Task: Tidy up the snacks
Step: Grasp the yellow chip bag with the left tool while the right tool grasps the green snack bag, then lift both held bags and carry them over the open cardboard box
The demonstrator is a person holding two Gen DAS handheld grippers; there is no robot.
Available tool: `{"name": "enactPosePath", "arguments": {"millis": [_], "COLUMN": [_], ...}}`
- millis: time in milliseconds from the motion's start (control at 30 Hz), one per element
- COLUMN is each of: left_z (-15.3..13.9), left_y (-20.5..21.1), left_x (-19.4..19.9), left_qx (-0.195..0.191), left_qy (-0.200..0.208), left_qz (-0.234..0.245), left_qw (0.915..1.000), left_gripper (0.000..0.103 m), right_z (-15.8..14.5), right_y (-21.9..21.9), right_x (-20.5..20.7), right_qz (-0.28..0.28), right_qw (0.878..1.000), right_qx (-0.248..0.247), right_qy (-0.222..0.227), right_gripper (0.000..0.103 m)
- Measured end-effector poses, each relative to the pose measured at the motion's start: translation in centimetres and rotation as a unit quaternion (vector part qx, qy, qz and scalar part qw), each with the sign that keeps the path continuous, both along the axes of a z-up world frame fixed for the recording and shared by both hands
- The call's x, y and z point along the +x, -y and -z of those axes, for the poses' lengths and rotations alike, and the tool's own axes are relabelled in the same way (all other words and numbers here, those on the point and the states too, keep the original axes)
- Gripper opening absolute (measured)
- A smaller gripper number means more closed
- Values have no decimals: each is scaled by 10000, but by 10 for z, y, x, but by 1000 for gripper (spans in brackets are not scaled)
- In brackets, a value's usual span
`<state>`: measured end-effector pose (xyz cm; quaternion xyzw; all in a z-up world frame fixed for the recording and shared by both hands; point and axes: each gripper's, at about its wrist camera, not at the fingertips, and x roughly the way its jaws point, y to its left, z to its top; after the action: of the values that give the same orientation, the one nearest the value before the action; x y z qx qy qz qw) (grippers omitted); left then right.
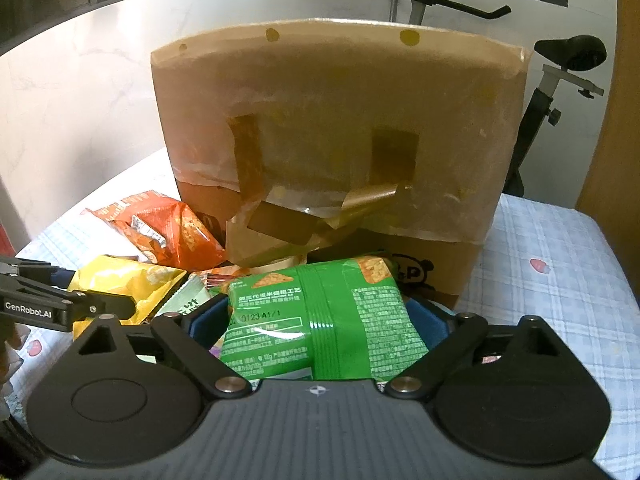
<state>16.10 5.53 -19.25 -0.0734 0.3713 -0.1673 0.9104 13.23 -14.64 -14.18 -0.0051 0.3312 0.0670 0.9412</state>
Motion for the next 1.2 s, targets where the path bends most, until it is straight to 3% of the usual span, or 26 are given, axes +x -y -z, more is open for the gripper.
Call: {"name": "enactPosePath", "arguments": {"millis": [533,900,1200], "left_z": [-51,-105,-154], "left_y": [-19,-17,1], "left_x": [-33,-36,-9], "left_qx": [-32,-74,40], "left_qy": [494,1160,1721], "left_qz": [-310,-290,-134], "left_qw": [9983,9928,9850], "left_gripper": [80,80,80], "right_z": [-24,-84,-132], "right_y": [6,20,30], "right_x": [-24,-39,-28], "right_qz": [-28,-23,-45], "right_qw": [9994,9925,9848], "right_qx": [228,599,525], "right_qy": [242,1065,1653], "right_gripper": [93,93,93]}}
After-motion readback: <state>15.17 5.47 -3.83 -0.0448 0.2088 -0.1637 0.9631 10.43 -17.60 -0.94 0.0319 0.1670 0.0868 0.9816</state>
